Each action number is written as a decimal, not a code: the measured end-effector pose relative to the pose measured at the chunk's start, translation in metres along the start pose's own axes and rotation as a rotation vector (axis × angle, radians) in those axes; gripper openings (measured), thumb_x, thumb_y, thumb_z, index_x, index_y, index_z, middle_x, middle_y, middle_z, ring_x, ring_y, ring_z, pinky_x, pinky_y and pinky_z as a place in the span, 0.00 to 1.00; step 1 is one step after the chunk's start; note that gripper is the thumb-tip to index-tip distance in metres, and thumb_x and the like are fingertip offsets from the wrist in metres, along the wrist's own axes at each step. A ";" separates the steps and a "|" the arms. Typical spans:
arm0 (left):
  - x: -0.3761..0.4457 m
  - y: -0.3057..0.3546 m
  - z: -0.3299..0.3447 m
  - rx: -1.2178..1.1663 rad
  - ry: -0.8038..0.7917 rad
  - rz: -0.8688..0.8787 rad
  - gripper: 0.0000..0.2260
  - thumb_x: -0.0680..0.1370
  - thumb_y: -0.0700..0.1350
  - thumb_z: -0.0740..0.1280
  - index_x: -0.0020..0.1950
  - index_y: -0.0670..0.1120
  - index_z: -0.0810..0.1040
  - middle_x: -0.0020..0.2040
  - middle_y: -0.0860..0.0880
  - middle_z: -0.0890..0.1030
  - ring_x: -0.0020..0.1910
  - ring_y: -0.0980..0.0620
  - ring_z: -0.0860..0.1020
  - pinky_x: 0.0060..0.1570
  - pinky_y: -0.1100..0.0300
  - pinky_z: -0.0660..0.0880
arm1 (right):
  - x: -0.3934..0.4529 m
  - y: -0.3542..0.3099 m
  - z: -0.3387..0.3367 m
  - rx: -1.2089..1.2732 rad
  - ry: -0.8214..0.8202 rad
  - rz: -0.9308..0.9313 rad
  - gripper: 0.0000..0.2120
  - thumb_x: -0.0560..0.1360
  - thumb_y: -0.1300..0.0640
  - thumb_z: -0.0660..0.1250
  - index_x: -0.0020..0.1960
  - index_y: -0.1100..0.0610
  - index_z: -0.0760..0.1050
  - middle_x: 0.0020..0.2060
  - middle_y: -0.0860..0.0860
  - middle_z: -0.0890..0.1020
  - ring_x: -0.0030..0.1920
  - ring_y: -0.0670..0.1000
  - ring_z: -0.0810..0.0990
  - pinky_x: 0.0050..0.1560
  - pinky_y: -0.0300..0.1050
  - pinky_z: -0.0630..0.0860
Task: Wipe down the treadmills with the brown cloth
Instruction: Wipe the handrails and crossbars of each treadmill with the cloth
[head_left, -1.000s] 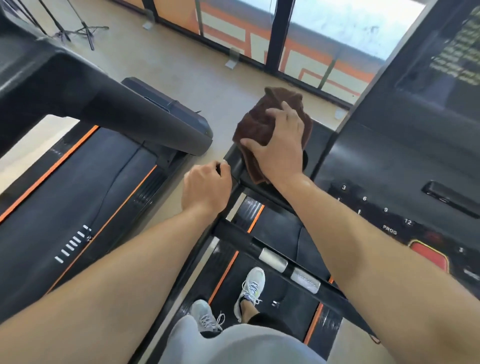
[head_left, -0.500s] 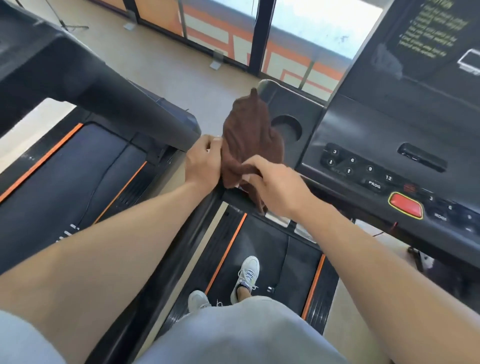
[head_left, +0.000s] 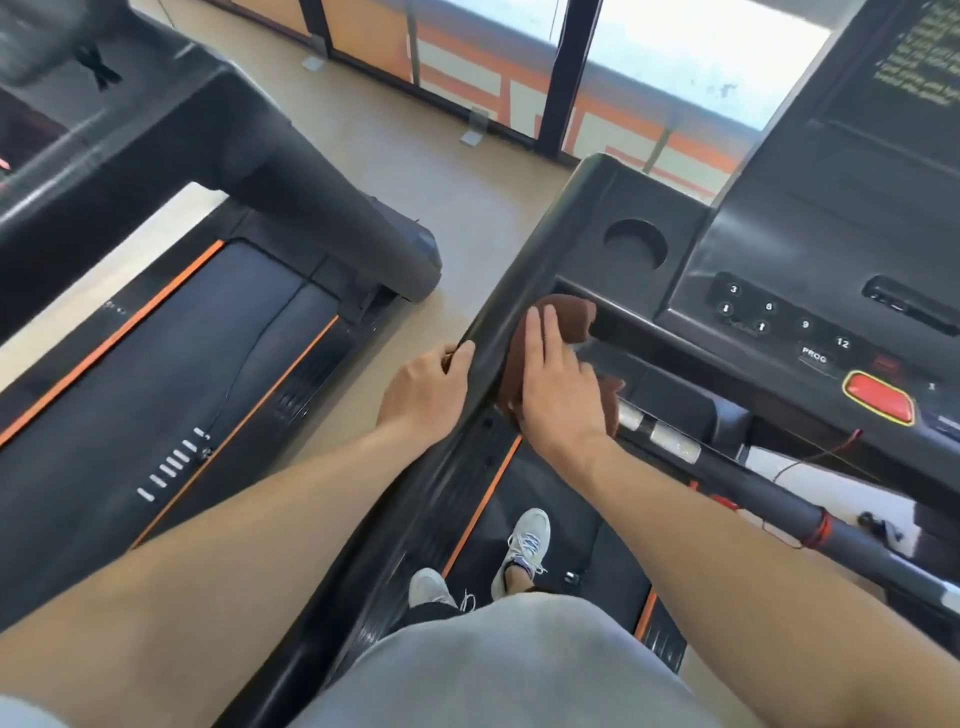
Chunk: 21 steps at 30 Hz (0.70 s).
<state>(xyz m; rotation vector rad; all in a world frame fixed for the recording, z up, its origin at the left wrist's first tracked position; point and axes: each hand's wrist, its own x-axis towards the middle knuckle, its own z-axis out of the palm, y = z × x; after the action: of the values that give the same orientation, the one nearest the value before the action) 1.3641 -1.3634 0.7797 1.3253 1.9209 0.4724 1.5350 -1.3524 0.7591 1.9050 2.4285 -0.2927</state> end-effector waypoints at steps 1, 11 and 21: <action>0.000 0.001 0.000 0.006 0.009 0.002 0.19 0.85 0.61 0.54 0.58 0.53 0.80 0.47 0.50 0.82 0.49 0.46 0.77 0.52 0.51 0.74 | 0.002 -0.004 -0.001 -0.007 0.040 0.032 0.48 0.78 0.54 0.71 0.83 0.61 0.40 0.80 0.62 0.60 0.68 0.61 0.74 0.63 0.57 0.75; 0.001 0.000 0.002 0.086 0.056 0.046 0.18 0.84 0.62 0.53 0.50 0.53 0.77 0.43 0.50 0.79 0.47 0.44 0.77 0.53 0.49 0.74 | 0.014 0.019 -0.027 0.084 -0.218 0.112 0.43 0.73 0.52 0.74 0.80 0.57 0.55 0.63 0.58 0.78 0.59 0.63 0.80 0.53 0.54 0.76; 0.006 -0.001 0.006 0.165 0.094 0.076 0.21 0.84 0.62 0.52 0.53 0.51 0.78 0.45 0.48 0.82 0.47 0.43 0.79 0.54 0.47 0.75 | -0.006 0.006 -0.006 0.027 -0.009 0.209 0.40 0.74 0.34 0.71 0.75 0.55 0.63 0.66 0.54 0.75 0.67 0.59 0.74 0.63 0.61 0.72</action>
<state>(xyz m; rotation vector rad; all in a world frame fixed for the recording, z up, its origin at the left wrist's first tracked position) 1.3668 -1.3593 0.7728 1.5100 2.0287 0.4278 1.5428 -1.3556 0.7647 2.1408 2.2057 -0.3247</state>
